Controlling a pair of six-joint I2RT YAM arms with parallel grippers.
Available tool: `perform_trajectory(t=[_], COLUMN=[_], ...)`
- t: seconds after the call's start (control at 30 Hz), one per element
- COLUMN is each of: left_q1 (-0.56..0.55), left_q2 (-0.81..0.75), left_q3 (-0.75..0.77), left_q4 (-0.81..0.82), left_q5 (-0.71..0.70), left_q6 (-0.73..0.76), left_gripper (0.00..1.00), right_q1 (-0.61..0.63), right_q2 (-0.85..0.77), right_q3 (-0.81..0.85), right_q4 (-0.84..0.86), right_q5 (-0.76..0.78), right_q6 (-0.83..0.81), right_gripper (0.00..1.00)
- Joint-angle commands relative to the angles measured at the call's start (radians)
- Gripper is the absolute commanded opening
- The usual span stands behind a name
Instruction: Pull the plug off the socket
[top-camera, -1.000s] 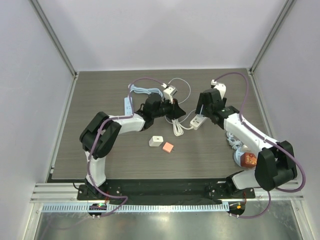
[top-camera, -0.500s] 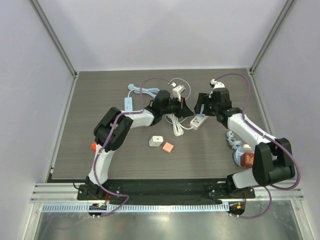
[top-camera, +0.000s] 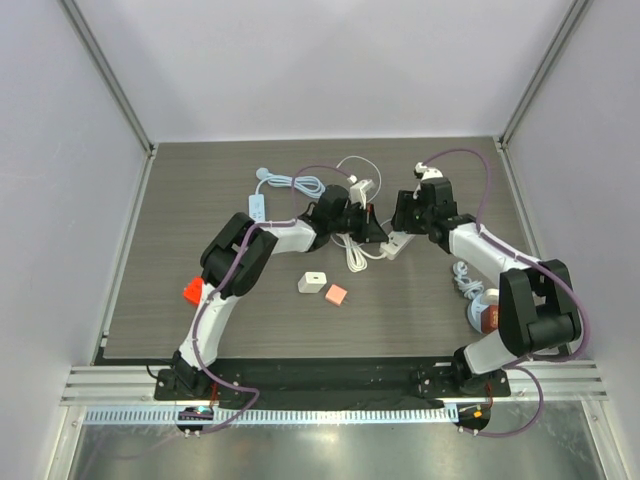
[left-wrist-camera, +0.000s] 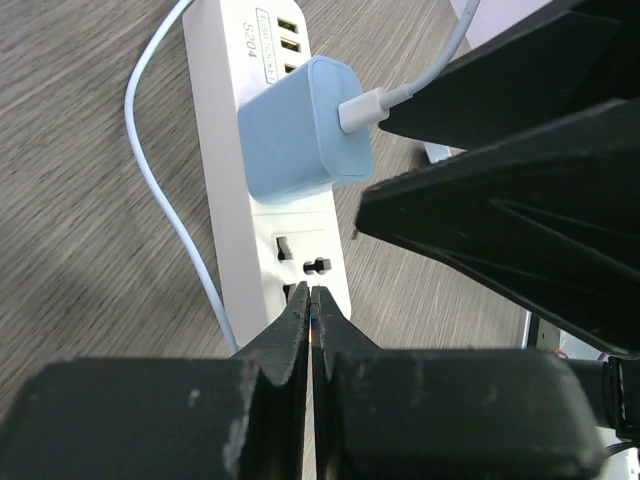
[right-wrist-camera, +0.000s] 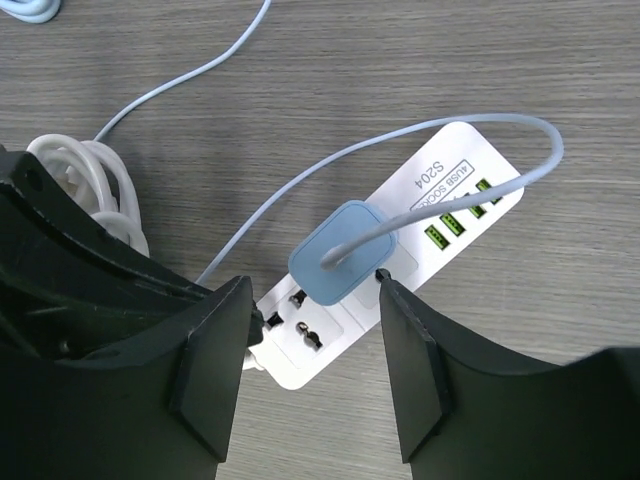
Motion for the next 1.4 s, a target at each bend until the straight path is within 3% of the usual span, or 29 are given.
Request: perform_trajectory(t=[0.0,0.2,0.6,0.7,0.83,0.93,1.13,1.23,1.37], left_q1=[-0.007,-0.014,-0.032,-0.032,-0.032,-0.032,-0.032,-0.032,-0.035], left_q2=[-0.019,-0.003,0.061,0.067,0.077,0.077,0.08,0.07,0.066], left_q3=[0.014,0.032,0.109,0.12,0.131,0.127,0.129,0.117,0.103], left_q4=[0.011,0.011,-0.048,-0.07,-0.078,-0.073,-0.088,-0.09,-0.084], left_q5=[0.009,0.011,0.004,-0.015,-0.031,-0.042,-0.048,-0.071,-0.098], left_q6=[-0.015,-0.021,-0.018,-0.014,-0.024,-0.038,-0.038,-0.038,-0.047], left_gripper=[0.0,0.0,0.0,0.0,0.0,0.0,0.0,0.0,0.0], right_q1=[0.002,0.002,-0.004,-0.004,0.004,0.025,0.105,0.136,0.151], right_q2=[0.02,0.049,0.143,0.163,0.169,0.183,0.256,0.267,0.273], right_q3=[0.072,0.095,0.114,0.146,0.177,0.209,0.344,0.384,0.384], right_q4=[-0.006,-0.019,0.006,-0.013,-0.068,-0.163,-0.376,-0.446,-0.464], right_q5=[0.005,0.053,0.067,0.122,0.182,0.242,0.407,0.482,0.506], right_q6=[-0.014,-0.03,-0.094,0.019,0.321,0.455,0.562,0.651,0.707], right_gripper=[0.59,0.67,0.62,0.62,0.67,0.69,0.68,0.62,0.63])
